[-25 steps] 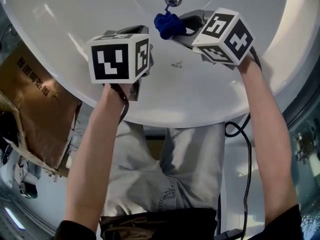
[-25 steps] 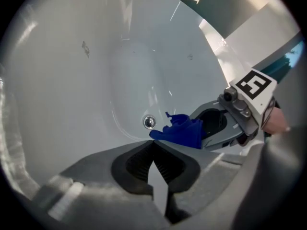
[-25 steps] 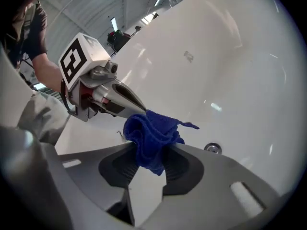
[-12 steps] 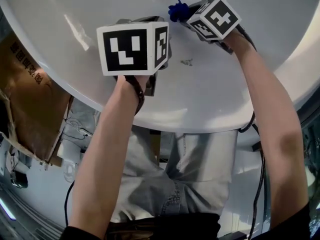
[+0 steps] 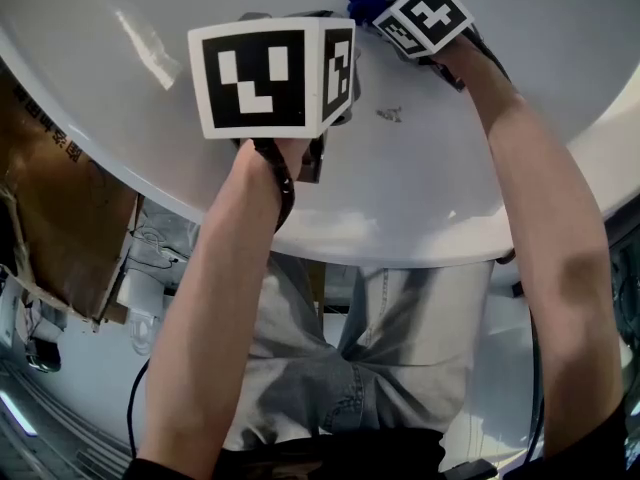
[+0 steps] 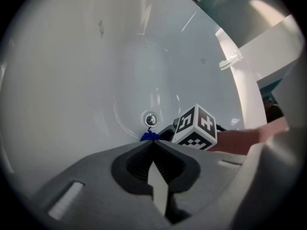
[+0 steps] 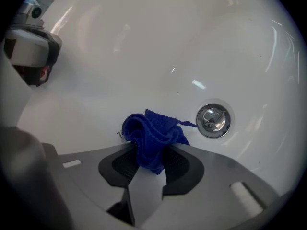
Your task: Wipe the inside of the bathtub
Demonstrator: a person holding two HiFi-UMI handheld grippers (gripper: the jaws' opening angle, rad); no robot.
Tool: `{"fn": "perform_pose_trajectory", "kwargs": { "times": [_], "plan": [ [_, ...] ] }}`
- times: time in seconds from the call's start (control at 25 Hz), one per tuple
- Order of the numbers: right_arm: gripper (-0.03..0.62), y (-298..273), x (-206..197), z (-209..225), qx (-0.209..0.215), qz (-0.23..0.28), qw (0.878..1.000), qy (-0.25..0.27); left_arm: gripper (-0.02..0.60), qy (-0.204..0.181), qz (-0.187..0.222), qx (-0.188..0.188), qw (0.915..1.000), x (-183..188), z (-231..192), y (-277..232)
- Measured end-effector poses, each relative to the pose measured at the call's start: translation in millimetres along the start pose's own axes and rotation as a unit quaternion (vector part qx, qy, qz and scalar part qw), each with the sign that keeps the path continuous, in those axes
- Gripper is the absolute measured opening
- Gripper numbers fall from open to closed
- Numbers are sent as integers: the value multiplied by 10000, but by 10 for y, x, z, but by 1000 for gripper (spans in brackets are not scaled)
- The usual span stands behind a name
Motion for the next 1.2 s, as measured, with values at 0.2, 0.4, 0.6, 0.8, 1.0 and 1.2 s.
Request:
{"fn": "perform_pose_trajectory", "kwargs": {
  "times": [0.2,0.4,0.6,0.8,1.0,1.2],
  "plan": [
    [127,-45,-123,-13,142,-220,9994,-218,5,-30,16,-8,10000,20,14,6],
    [126,18,-137,-107,595,-421,9971,-202,5,-40,41,12,10000,6,1,19],
    [125,137,-184,-234,750,-546,9956,109,5,-113,46,8,9999,-24,52,38],
    [110,266,-195,-429,829,-659,9932,476,5,-162,41,-26,9999,-93,153,106],
    [110,404,-282,-641,937,-602,9926,478,5,-481,-18,44,9988,-193,265,159],
    [107,572,-328,-846,1035,-510,9918,551,5,-683,-79,-35,9976,-215,315,186]
  ]
}}
Point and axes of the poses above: the fingertips, and each gripper's own axes: y backward along the fingers, z to its right, x out of its top, the point moved 6 cm from there along y, backward along the fingers, and after that the axes turned 4 degrees about z, right-handed, at the moved point
